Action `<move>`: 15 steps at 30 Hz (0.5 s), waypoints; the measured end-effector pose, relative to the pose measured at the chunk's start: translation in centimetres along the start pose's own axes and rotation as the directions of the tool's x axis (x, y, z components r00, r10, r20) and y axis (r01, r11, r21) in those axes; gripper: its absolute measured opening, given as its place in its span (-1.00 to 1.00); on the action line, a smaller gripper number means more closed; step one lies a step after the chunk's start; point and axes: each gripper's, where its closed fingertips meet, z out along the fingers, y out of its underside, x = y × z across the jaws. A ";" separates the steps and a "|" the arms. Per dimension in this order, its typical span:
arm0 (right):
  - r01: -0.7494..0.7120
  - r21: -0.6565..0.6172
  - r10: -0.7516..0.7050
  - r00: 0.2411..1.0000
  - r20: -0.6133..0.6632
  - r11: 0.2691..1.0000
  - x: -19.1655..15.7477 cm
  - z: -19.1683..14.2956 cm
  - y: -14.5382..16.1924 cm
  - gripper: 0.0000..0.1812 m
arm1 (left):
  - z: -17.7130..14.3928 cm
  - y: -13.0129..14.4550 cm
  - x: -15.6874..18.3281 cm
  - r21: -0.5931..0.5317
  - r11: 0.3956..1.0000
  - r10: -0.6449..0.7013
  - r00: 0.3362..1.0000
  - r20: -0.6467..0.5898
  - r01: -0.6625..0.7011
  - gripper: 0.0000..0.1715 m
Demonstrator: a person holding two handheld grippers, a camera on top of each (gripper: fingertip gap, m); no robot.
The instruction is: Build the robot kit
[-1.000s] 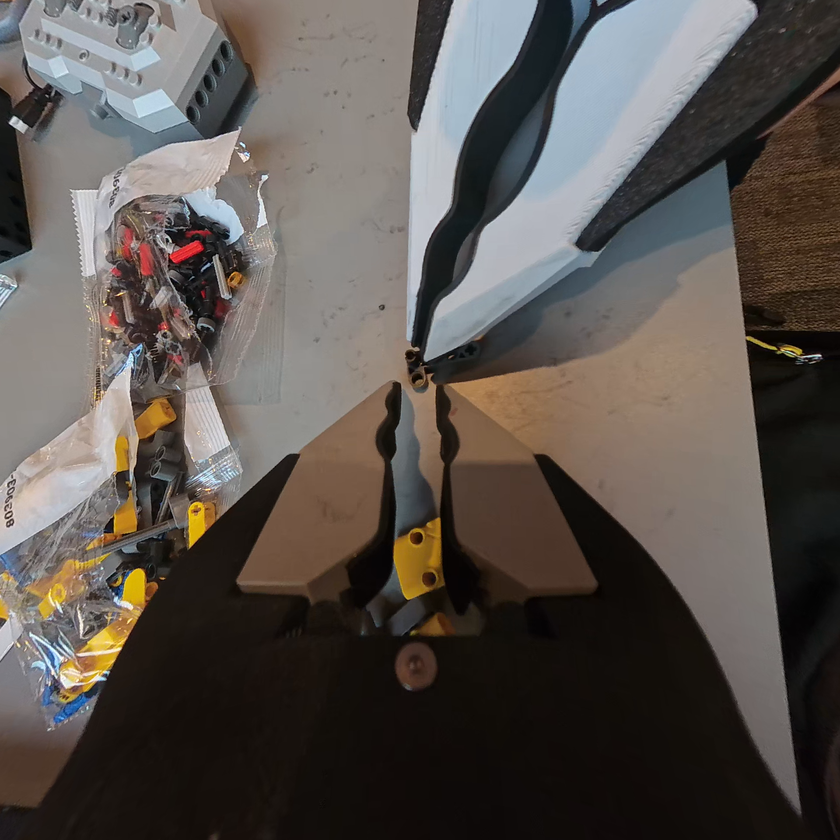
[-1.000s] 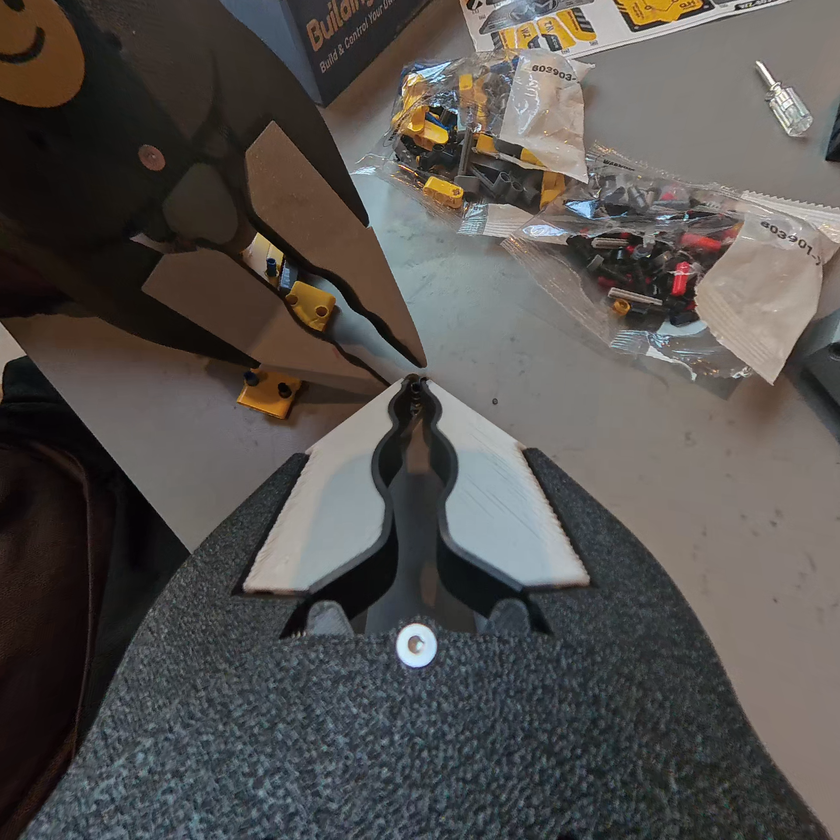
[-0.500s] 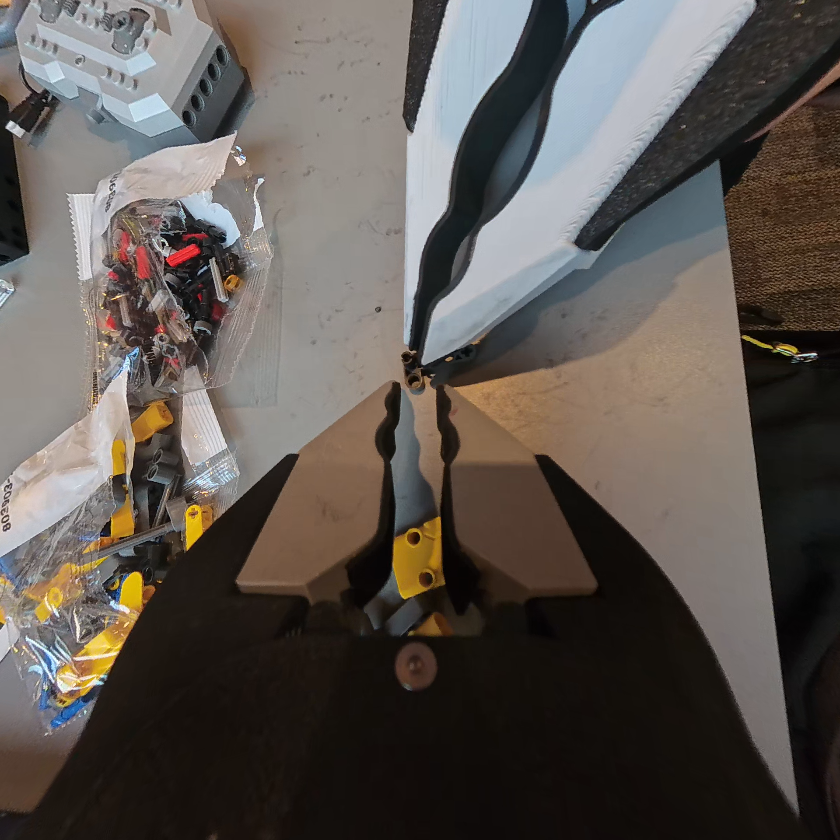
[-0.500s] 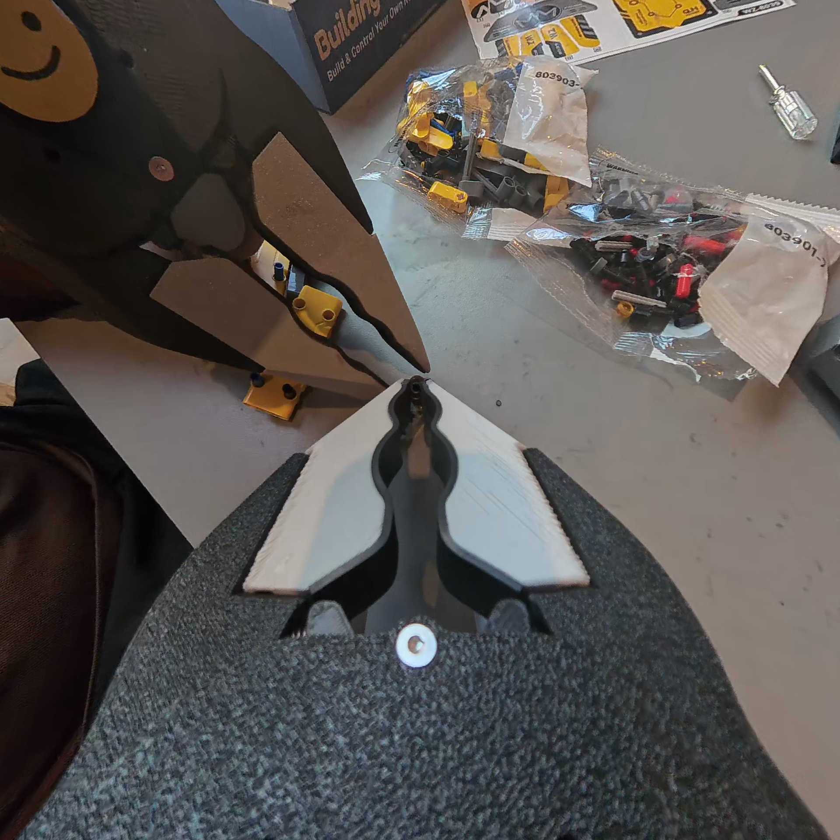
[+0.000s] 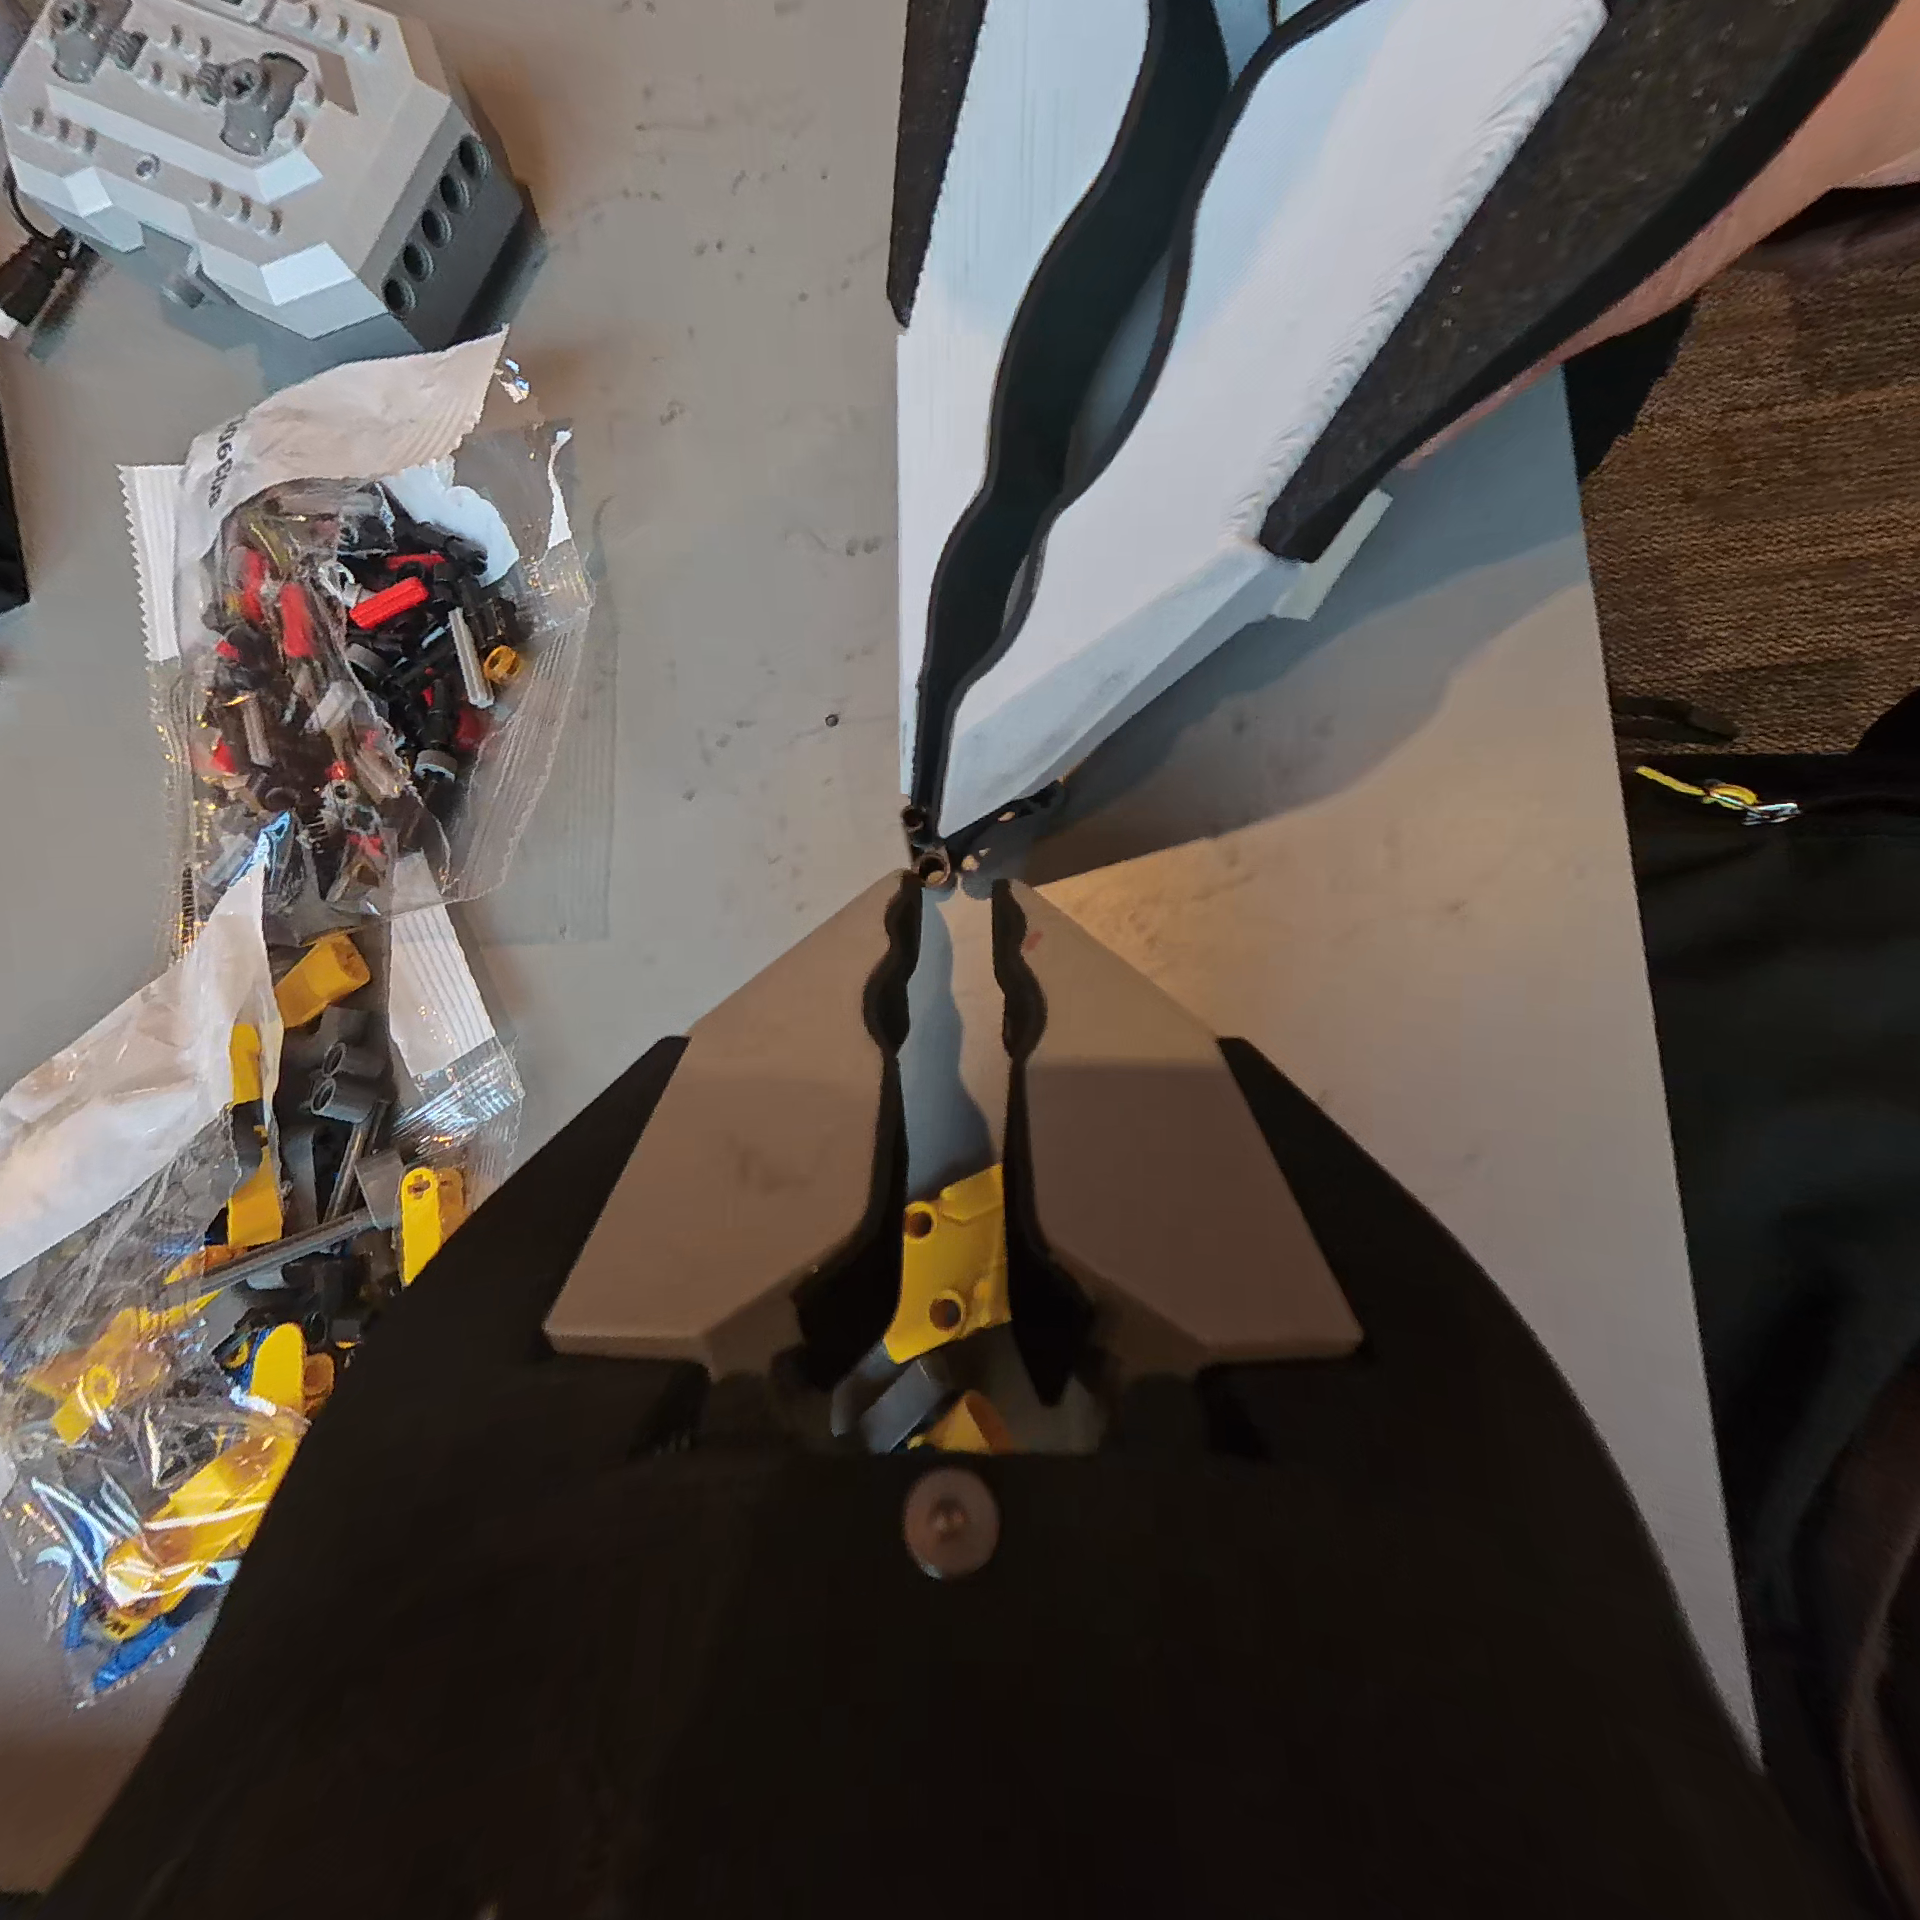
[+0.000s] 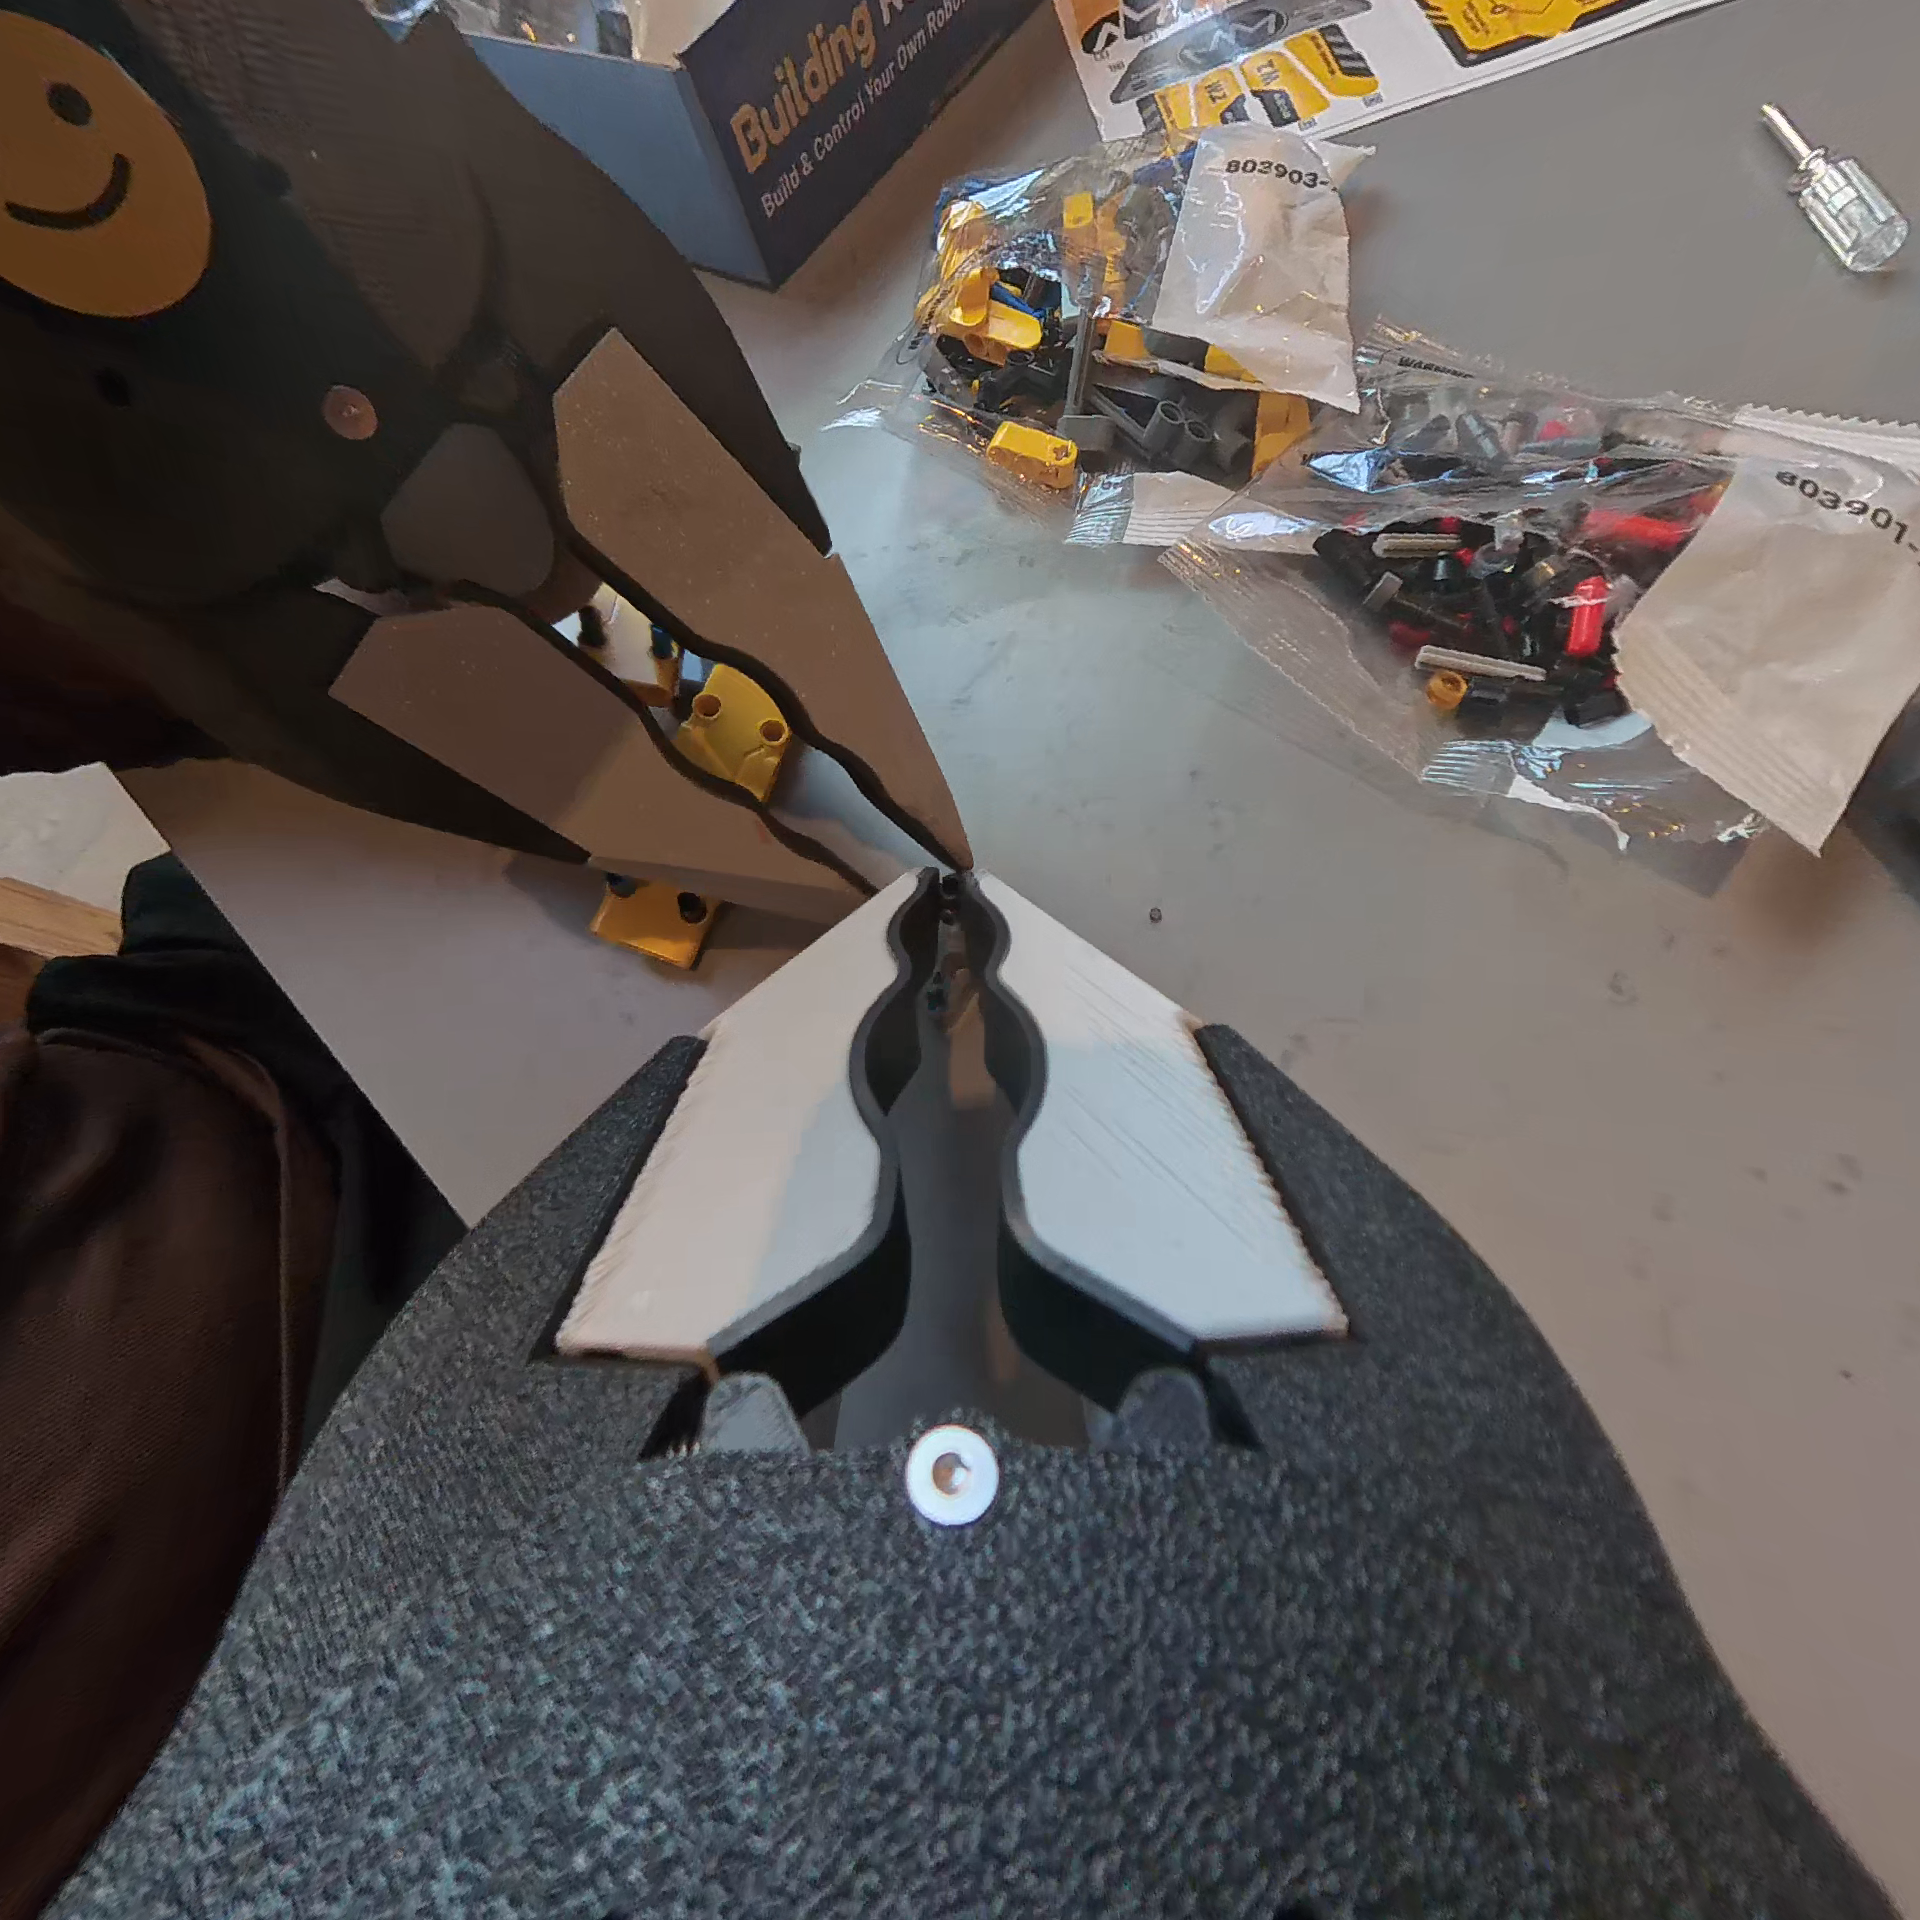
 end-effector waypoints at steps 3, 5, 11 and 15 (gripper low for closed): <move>-0.001 -0.005 0.001 1.000 0.000 1.000 0.1 -0.1 0.1 -0.96 | 0.1 0.0 -0.1 -0.003 1.000 -0.001 1.000 0.005 0.001 -0.87; 0.000 -0.004 0.000 1.000 -0.002 1.000 0.2 -0.3 0.2 -0.96 | 0.2 0.1 -0.1 -0.005 1.000 -0.002 1.000 0.006 0.002 -0.86; 0.004 -0.010 -0.004 1.000 -0.015 1.000 0.5 -0.3 0.3 -0.96 | 0.3 0.0 -0.1 -0.003 1.000 -0.002 1.000 0.009 0.002 -0.82; 0.042 -0.031 -0.043 0.999 -0.034 0.999 0.4 -0.1 0.6 -0.96 | 0.5 0.0 -0.1 -0.010 1.000 -0.014 1.000 0.004 0.014 -0.83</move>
